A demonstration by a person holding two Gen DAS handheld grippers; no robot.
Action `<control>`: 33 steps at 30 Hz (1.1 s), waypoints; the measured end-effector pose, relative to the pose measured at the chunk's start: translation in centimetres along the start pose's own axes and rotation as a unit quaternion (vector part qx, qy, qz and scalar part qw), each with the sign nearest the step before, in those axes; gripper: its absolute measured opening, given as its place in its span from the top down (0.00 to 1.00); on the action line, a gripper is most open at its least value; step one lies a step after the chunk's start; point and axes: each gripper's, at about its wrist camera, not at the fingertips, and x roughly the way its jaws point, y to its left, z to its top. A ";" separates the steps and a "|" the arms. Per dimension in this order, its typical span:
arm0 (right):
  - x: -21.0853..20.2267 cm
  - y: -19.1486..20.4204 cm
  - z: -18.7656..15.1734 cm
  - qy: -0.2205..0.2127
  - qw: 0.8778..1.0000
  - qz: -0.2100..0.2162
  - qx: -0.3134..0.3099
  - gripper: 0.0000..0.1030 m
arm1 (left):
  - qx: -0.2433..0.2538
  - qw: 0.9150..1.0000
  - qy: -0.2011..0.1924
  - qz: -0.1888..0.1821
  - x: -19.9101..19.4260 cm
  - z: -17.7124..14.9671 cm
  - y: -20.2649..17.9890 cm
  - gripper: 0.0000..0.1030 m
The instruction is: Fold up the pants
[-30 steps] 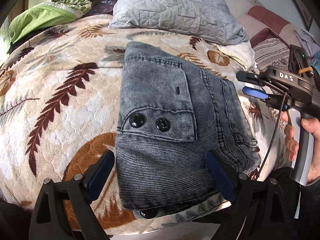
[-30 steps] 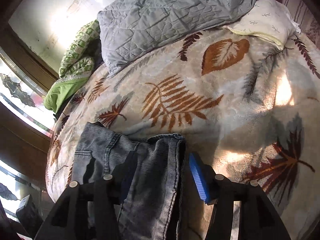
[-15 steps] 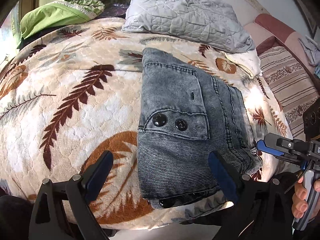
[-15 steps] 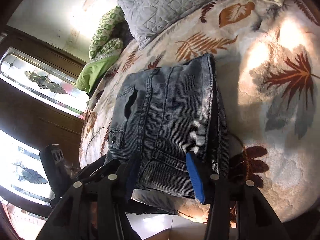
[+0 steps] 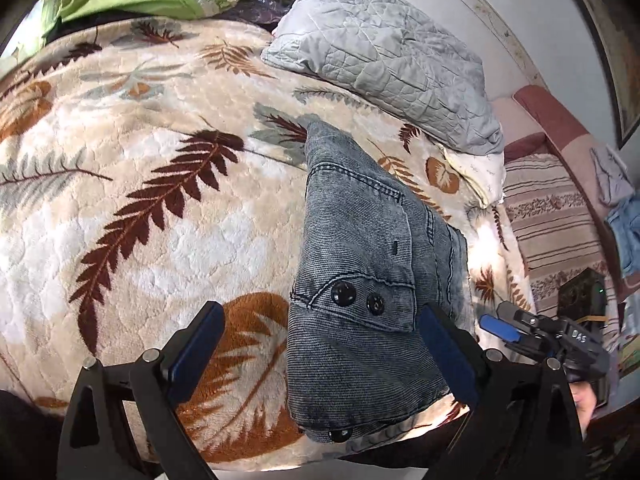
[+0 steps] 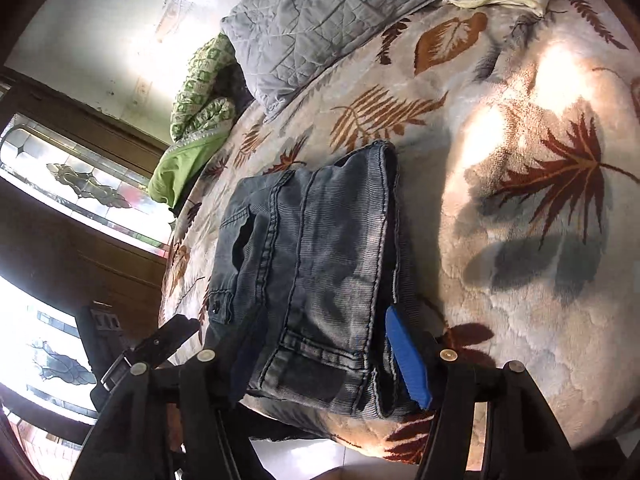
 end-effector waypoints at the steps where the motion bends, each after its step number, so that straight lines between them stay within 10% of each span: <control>1: 0.6 -0.3 0.7 0.004 1.000 -0.003 0.004 0.37 | -0.016 1.000 0.011 -0.018 0.5 0.4 0.5 0.05; 9: 3.9 -3.2 3.6 0.038 0.999 -0.005 0.033 0.37 | -0.074 0.989 0.075 -0.100 5.0 2.5 0.8 0.06; 17: 4.4 -3.7 3.4 0.047 0.995 0.043 0.073 0.34 | -0.076 0.985 0.099 -0.122 6.8 2.3 0.8 0.01; 24: 6.1 -1.6 3.6 0.073 0.997 -0.015 0.010 0.33 | -0.057 0.986 0.121 -0.104 7.0 2.6 0.1 0.02; 27: 5.9 0.1 3.1 0.066 0.995 -0.063 -0.038 0.64 | 0.008 0.993 0.108 -0.040 6.5 2.0 -1.6 0.53; 33: 4.0 3.1 2.3 0.034 0.993 -0.076 -0.088 0.78 | 0.083 0.995 0.058 -0.023 3.7 1.8 -3.9 0.74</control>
